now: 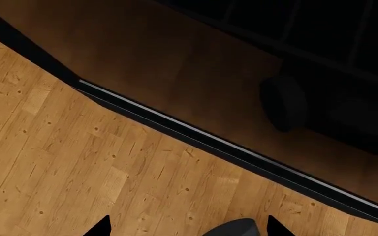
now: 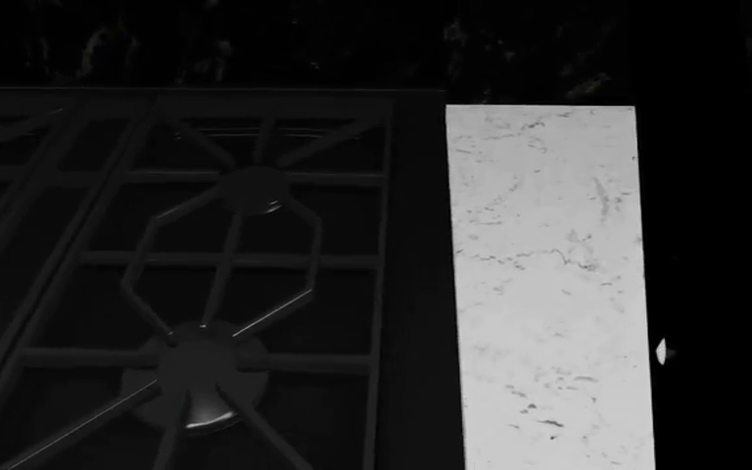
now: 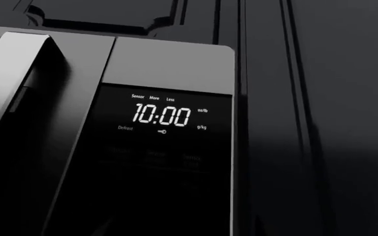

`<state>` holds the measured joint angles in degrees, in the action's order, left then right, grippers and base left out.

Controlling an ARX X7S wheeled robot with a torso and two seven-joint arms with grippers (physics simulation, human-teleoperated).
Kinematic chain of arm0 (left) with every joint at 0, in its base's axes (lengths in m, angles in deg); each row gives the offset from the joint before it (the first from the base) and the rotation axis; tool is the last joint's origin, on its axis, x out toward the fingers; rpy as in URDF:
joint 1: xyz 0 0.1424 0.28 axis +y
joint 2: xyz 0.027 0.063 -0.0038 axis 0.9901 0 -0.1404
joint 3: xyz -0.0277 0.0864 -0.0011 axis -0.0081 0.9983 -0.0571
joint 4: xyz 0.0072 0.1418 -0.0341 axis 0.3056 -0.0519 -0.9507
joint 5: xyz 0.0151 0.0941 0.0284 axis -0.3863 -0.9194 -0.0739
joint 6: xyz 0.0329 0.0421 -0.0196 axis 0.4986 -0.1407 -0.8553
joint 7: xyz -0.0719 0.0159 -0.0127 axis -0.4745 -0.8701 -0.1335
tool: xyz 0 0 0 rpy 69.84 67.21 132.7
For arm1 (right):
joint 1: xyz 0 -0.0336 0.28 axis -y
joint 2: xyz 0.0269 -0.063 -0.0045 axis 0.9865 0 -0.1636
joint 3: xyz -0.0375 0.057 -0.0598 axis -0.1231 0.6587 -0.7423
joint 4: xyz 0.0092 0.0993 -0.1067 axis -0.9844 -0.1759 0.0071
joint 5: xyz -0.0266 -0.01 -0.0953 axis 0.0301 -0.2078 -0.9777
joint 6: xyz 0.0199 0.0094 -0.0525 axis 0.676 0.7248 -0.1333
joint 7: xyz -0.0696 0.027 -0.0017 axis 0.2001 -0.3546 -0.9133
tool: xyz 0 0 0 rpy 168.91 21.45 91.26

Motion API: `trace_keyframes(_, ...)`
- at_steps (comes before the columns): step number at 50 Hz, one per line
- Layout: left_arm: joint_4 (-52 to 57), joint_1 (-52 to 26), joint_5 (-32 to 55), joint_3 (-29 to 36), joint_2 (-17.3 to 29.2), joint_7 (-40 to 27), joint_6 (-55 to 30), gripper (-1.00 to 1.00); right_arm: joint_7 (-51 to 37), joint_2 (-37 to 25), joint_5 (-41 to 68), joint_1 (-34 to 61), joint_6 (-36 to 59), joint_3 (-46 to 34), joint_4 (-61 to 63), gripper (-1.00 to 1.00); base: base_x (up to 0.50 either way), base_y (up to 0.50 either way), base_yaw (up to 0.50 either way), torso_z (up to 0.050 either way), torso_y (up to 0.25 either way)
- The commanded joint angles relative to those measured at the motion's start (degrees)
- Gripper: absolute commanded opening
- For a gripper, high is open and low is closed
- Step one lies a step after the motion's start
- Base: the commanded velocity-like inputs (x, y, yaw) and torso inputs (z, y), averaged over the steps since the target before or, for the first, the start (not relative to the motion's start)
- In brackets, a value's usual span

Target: Press the stop button on the microwave

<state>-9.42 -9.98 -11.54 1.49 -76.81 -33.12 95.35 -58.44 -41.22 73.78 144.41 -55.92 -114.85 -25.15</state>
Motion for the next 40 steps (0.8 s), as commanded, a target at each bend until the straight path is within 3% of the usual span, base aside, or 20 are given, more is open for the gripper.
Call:
trace_keyframes(1,0.0,0.0,0.0,0.0,0.0,0.0,0.0,1.0,-0.1,0.0,0.0,0.0,0.0,-0.1,0.2,1.0,0.0,0.0,0.0,0.0,0.0)
trace_keyframes(8,0.0,0.0,0.0,0.0,0.0,0.0,0.0,1.0,-0.1,0.0,0.0,0.0,0.0,-0.1,0.2,1.0,0.0,0.0,0.0,0.0,0.0)
trace_keyframes(9,75.0,1.9,-1.8,24.4,-9.9,-5.0,-12.1,1.0,0.4,0.0,-20.2,0.0,12.9,21.9,20.3,1.0,0.0,0.0,0.0,0.0,0.0)
trace_keyframes(10,75.0,1.9,-1.8,24.4,-9.9,-5.0,-12.1,1.0,0.9,0.0,-11.6,-1.9,4.3,13.3,11.7,1.0,0.0,0.0,0.0,0.0,0.0)
trace_keyframes(11,75.0,1.9,-1.8,24.4,-9.9,-5.0,-12.1,1.0,0.2,0.0,-3.0,-0.1,1.1,4.7,3.1,1.0,0.0,0.0,0.0,0.0,0.0)
trace_keyframes(12,75.0,1.9,-1.8,24.4,-9.9,-5.0,-12.1,1.0,-0.1,0.0,-1.2,0.0,0.5,1.1,0.3,1.0,0.0,0.0,0.0,0.0,0.0)
trace_keyframes(31,75.0,1.9,-1.8,24.4,-9.9,-5.0,-12.1,1.0,-1.2,0.0,-2.1,0.0,6.0,4.8,5.6,1.0,0.0,0.0,0.0,0.001,0.002)
trace_keyframes(40,75.0,1.9,-1.8,24.4,-9.9,-5.0,-12.1,1.0,-6.2,-0.7,5.2,-2.1,11.8,3.1,12.0,1.0,0.0,0.0,-0.01,0.001,0.002)
